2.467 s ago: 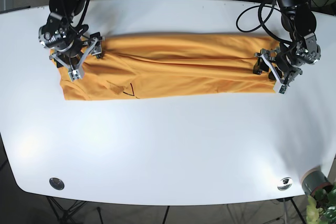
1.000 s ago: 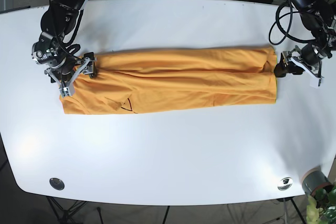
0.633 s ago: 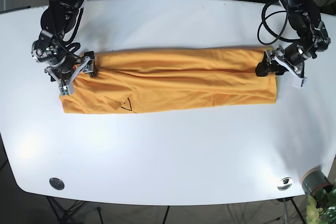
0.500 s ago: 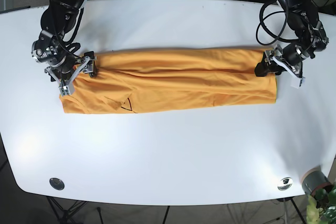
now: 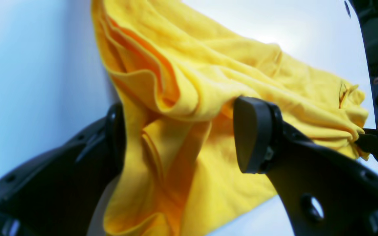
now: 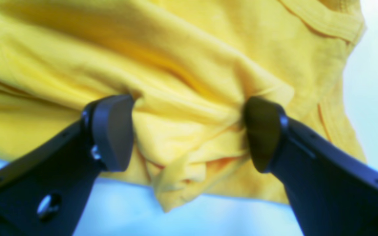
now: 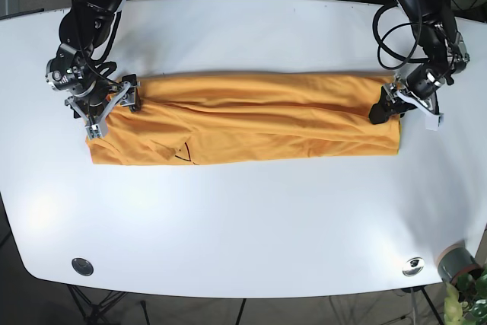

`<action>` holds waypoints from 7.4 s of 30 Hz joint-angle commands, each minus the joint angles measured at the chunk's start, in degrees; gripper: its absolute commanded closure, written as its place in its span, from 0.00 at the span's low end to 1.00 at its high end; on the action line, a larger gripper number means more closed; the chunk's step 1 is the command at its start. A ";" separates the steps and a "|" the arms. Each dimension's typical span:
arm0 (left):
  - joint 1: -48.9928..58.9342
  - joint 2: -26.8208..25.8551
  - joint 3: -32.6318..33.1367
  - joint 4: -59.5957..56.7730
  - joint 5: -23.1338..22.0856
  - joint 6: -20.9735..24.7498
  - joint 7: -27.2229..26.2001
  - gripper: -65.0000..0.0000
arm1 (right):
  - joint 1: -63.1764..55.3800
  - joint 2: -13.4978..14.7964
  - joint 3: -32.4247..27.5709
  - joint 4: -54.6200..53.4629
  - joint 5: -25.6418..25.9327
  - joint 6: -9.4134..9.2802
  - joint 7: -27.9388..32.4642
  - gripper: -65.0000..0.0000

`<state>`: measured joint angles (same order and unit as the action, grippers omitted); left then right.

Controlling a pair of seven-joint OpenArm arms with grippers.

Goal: Fold the T-shirt properly
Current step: 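Grasp both ends of the folded shirt strip with both grippers, then fold the strip end with the left gripper toward the right gripper, then release the folded end and press the shirt with both grippers, then push the orange shirt ends inward with both grippers to compact it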

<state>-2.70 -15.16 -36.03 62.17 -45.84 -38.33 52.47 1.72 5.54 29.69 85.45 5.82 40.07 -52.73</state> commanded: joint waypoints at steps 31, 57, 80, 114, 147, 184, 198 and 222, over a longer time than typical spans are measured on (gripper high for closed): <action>-2.18 -0.62 2.32 -1.91 -2.90 9.89 -2.23 0.72 | -2.02 -2.68 -0.20 0.13 -0.42 -0.07 -2.00 0.25; 5.56 1.40 31.50 35.89 13.89 10.68 -5.39 0.96 | -2.55 -2.77 0.07 0.04 -0.33 -0.07 -0.15 0.25; -1.65 12.92 44.43 28.60 28.66 10.68 -5.83 0.96 | -2.46 -2.77 0.07 0.04 -0.33 -0.07 -0.15 0.25; -2.18 14.41 51.72 38.53 46.06 18.06 -5.83 0.47 | -2.46 -3.21 0.07 1.28 3.36 -0.07 -0.41 0.25; 1.60 12.04 21.04 27.98 28.13 -1.67 -5.83 0.93 | 12.57 8.74 19.05 -18.33 28.68 -0.07 -17.20 0.08; 0.99 12.83 21.83 17.70 28.57 -1.67 -9.96 0.92 | 3.34 -0.22 7.19 6.81 28.59 -0.07 -15.62 0.96; 0.99 18.19 33.61 17.52 28.57 1.80 -10.23 0.92 | -0.09 0.39 -1.96 27.12 29.03 -5.22 -21.78 0.96; 0.90 18.37 35.64 12.51 28.22 1.71 -10.40 0.92 | 6.24 -4.79 -28.95 16.22 15.05 -5.48 -12.11 0.95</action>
<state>-1.63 3.44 -0.38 74.41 -19.84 -37.19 39.94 6.70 0.80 1.48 101.47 20.88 34.52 -67.05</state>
